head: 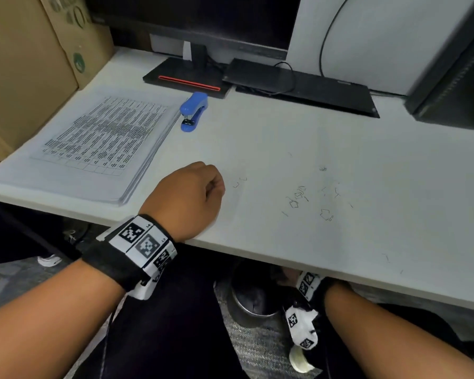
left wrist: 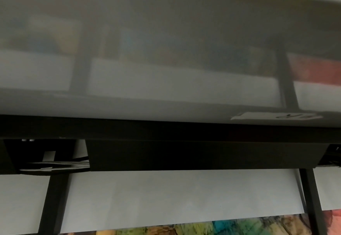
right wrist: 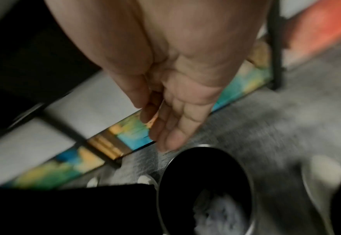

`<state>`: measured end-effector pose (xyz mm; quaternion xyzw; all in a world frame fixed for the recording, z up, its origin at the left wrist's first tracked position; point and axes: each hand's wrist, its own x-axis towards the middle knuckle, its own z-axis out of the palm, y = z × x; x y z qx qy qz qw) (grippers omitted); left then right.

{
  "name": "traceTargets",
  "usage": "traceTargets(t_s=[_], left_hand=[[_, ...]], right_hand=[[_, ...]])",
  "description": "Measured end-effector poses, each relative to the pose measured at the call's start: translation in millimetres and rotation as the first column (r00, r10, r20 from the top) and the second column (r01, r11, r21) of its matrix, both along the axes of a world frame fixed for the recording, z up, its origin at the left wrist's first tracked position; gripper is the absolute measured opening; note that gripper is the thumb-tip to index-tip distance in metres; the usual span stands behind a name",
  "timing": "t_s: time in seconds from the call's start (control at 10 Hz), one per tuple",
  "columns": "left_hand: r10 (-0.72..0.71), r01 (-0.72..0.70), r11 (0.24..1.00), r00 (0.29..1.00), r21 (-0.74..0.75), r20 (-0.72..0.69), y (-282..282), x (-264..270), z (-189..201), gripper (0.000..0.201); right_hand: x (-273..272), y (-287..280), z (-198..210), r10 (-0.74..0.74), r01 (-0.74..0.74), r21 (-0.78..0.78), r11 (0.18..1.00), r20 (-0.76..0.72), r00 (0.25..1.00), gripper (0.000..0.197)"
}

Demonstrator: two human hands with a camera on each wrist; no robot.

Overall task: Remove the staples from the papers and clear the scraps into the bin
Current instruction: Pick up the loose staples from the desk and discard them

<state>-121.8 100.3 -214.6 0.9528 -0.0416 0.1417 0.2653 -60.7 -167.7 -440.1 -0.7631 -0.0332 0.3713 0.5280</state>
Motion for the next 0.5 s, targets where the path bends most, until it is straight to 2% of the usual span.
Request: traceTargets(t_s=[0.1,0.2,0.3,0.4,0.5], left_hand=[[0.011,-0.011,1.000,1.000,0.001,0.005,0,-1,0,0.011],[0.020,-0.020,1.000,1.000,0.005,0.015,-1,-4,1,0.014],[0.030,-0.030,1.000,1.000,-0.008,0.002,-4,-9,4,0.016],[0.011,-0.011,1.000,1.000,0.008,0.001,-6,-13,7,0.016],[-0.069,0.068,0.995,0.998,0.073,0.011,-7,-19,11,0.010]], right_hand=[[-51,15,105,0.576,-0.331,-0.703,0.630,0.136,0.806,0.031],[-84,10,151,0.688,-0.446,-0.705,0.551,0.082,0.721,0.032],[-111,-15,206,0.740,-0.543,-0.663,0.515,0.025,0.672,0.027],[-116,-52,267,0.639,-0.540,-0.497,0.679,0.037,0.768,0.018],[-91,-100,297,0.333,-0.292,-0.313,0.904,0.084,0.939,0.015]])
